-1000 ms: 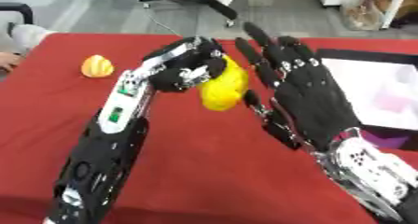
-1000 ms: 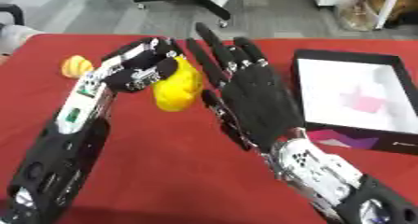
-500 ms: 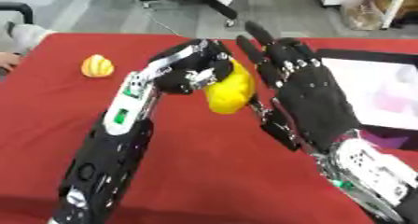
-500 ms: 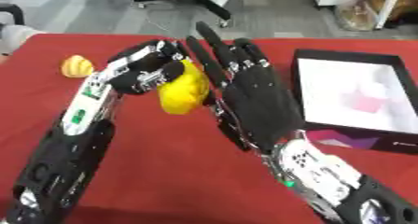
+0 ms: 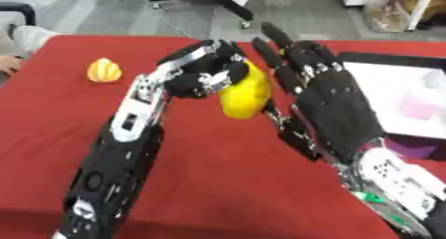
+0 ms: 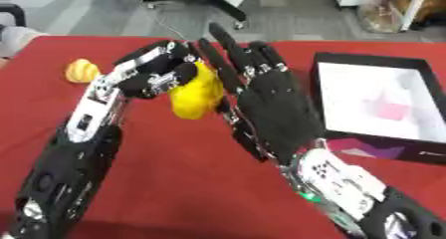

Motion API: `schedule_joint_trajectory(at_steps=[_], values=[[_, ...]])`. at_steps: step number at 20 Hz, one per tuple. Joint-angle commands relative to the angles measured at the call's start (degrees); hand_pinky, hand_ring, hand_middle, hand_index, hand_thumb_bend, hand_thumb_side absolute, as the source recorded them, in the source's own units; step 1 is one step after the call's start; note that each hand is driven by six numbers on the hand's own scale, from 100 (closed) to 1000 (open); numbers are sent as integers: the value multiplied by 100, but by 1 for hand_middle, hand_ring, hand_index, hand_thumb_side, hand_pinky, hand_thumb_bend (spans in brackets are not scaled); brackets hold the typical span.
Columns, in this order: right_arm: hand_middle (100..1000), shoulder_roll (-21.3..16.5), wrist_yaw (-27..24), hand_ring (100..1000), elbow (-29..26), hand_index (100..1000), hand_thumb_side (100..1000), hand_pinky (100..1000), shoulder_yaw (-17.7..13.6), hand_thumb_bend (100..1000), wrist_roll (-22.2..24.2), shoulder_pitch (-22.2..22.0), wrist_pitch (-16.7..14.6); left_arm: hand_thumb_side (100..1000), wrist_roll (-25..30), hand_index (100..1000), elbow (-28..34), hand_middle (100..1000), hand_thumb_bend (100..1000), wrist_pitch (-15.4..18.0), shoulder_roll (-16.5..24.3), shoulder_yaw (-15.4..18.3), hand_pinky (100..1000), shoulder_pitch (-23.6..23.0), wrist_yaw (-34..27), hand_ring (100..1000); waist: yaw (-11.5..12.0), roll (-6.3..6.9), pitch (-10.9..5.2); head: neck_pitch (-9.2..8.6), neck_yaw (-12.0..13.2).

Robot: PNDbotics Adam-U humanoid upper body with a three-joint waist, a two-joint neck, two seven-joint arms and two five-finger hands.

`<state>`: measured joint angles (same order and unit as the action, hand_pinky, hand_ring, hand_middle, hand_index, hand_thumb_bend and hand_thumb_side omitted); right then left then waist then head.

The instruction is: Pick up the objects with one hand, pass them to the other hand, and then place them into the box on the other side of the table.

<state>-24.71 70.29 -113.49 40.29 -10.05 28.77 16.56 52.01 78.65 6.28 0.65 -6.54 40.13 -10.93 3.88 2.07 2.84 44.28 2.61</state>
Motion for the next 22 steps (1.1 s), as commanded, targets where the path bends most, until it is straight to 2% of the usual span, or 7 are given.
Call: schedule_joint_trajectory(at_steps=[1,6,12,22], values=[[993,-72,28,727,-110,1000,100,798,-35,230,-46,59,46,445,-5,306,24,189,100,26,-31,122,553,148,42,320,-4,-13,-44,-16,7],[995,-59,-51,747,-110,1000,100,793,23,179,-148,46,82,448,-5,307,23,190,100,-37,-80,184,554,159,45,321,-2,-14,-42,-16,-11],[989,-69,-373,785,-110,1000,100,770,137,100,-525,41,163,448,-5,308,28,191,100,-117,-176,160,554,178,59,321,5,-19,-37,-16,-33],[977,-108,-1122,868,-110,1000,100,725,425,100,-1367,13,371,460,-13,309,91,193,100,-231,-327,105,554,193,31,322,46,-34,-25,-16,-90]])
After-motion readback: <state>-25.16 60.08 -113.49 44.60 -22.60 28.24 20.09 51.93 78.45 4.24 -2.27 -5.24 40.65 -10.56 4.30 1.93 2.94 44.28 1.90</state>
